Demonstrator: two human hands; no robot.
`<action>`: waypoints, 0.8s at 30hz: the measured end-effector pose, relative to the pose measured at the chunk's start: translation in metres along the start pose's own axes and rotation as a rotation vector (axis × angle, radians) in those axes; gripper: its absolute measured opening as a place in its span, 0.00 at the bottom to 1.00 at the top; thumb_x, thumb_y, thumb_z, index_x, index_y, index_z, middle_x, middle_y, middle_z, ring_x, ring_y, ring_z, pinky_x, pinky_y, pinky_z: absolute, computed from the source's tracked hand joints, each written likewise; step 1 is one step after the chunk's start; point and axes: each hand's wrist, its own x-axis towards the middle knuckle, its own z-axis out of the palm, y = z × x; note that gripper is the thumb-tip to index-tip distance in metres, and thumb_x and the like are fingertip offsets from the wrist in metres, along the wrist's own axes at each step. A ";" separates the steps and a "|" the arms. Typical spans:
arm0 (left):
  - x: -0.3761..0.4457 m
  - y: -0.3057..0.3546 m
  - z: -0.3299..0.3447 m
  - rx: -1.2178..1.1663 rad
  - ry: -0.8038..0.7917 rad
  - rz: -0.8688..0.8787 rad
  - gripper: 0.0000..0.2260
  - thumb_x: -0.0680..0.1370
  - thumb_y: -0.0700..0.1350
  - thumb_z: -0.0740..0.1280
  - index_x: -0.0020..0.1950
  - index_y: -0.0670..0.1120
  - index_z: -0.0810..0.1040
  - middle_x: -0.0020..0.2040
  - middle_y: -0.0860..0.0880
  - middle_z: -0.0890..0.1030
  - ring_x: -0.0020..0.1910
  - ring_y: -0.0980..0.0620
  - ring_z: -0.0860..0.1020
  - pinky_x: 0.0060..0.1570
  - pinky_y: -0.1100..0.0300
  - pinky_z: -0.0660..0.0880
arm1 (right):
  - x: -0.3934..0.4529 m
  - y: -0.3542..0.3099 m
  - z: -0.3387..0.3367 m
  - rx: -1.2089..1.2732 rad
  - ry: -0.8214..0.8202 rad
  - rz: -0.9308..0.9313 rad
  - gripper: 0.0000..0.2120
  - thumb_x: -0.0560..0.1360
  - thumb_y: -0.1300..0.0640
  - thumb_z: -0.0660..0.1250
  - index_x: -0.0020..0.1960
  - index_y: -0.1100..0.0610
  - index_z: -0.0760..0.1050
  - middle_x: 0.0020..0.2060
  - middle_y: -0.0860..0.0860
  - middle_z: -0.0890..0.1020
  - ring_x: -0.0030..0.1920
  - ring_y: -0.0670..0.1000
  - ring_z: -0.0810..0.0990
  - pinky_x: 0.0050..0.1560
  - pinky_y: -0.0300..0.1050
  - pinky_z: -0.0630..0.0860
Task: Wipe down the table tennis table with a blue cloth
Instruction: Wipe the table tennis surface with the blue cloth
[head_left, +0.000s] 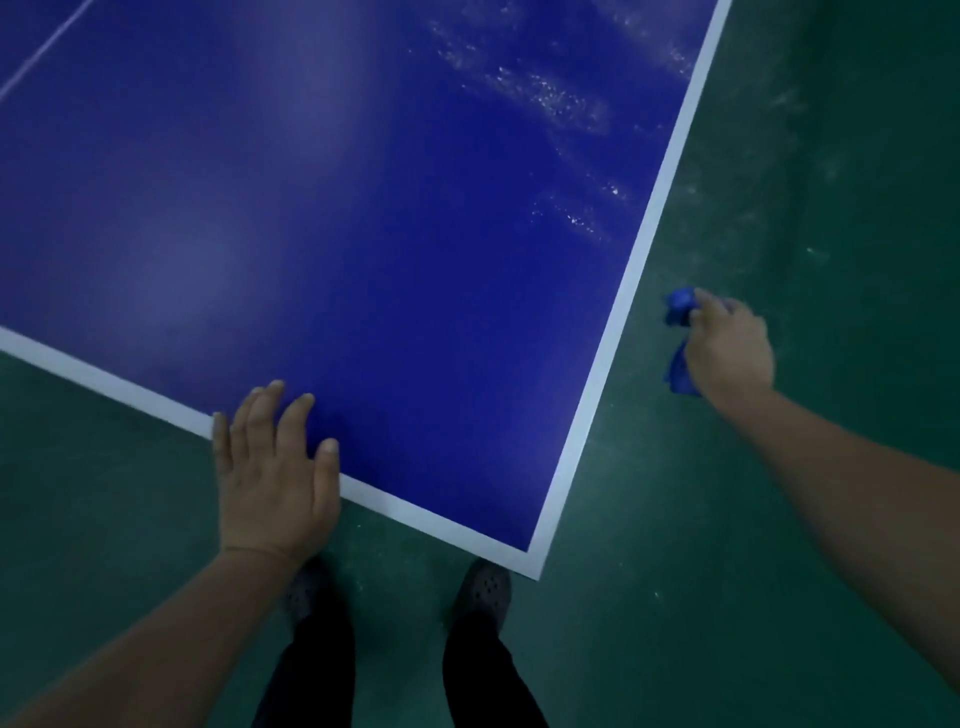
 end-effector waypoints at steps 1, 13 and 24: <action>-0.004 0.007 0.003 0.003 -0.010 -0.015 0.26 0.79 0.53 0.52 0.70 0.38 0.70 0.73 0.38 0.64 0.74 0.39 0.60 0.77 0.45 0.44 | -0.004 -0.004 -0.002 0.079 0.089 -0.008 0.20 0.82 0.56 0.55 0.73 0.53 0.70 0.67 0.61 0.73 0.63 0.64 0.72 0.61 0.54 0.71; -0.002 0.024 0.019 -0.080 -0.013 -0.137 0.25 0.79 0.53 0.53 0.71 0.39 0.68 0.75 0.39 0.63 0.76 0.40 0.57 0.77 0.42 0.45 | -0.171 -0.102 0.067 -0.036 -0.129 -1.123 0.21 0.78 0.52 0.64 0.71 0.50 0.71 0.73 0.52 0.71 0.70 0.59 0.68 0.59 0.57 0.72; 0.006 0.023 0.028 -0.068 -0.059 -0.188 0.32 0.80 0.59 0.47 0.76 0.39 0.63 0.78 0.40 0.58 0.79 0.42 0.48 0.75 0.40 0.35 | -0.159 -0.157 0.076 -0.026 0.008 -0.769 0.24 0.78 0.56 0.57 0.74 0.52 0.67 0.75 0.56 0.67 0.77 0.62 0.59 0.76 0.60 0.54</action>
